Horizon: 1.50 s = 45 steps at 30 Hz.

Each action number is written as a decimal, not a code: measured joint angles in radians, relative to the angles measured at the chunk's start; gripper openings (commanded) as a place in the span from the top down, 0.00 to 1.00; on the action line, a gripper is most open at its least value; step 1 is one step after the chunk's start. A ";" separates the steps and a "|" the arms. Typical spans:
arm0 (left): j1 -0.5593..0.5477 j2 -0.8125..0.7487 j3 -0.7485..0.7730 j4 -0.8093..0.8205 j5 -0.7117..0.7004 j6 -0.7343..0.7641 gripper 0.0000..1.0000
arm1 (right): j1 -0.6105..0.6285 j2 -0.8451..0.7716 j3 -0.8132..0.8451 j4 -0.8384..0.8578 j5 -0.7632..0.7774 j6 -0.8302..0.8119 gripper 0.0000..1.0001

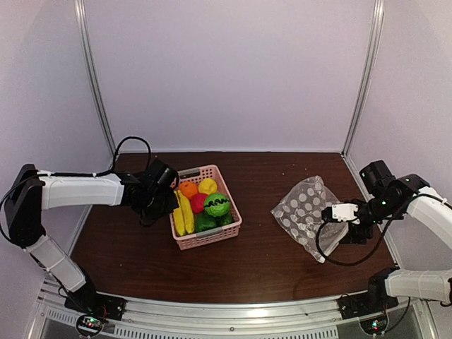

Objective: Place the food in the zip-top bag and seal the zipper
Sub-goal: Adjust the bin at the corner of the board, then pick up the zipper food storage bag from the center of the board.

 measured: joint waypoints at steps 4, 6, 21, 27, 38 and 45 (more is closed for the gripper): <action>0.033 0.089 0.105 -0.006 0.026 0.174 1.00 | 0.012 0.002 -0.001 -0.019 0.051 -0.069 0.41; 0.048 0.133 0.148 -0.006 0.047 0.238 1.00 | 0.014 0.010 -0.003 -0.018 0.081 -0.106 0.48; 0.081 0.098 0.253 -0.021 0.052 0.506 0.37 | -0.017 0.227 -0.074 0.143 0.276 -0.280 0.48; 0.081 -0.172 0.196 0.005 0.004 0.533 0.38 | -0.017 0.298 -0.074 0.193 0.249 -0.301 0.49; 0.081 -0.304 0.133 0.019 -0.042 0.549 0.40 | -0.017 0.412 -0.074 0.238 0.210 -0.324 0.56; 0.081 -0.304 0.123 0.017 -0.042 0.545 0.41 | -0.017 0.453 -0.074 0.278 0.193 -0.311 0.87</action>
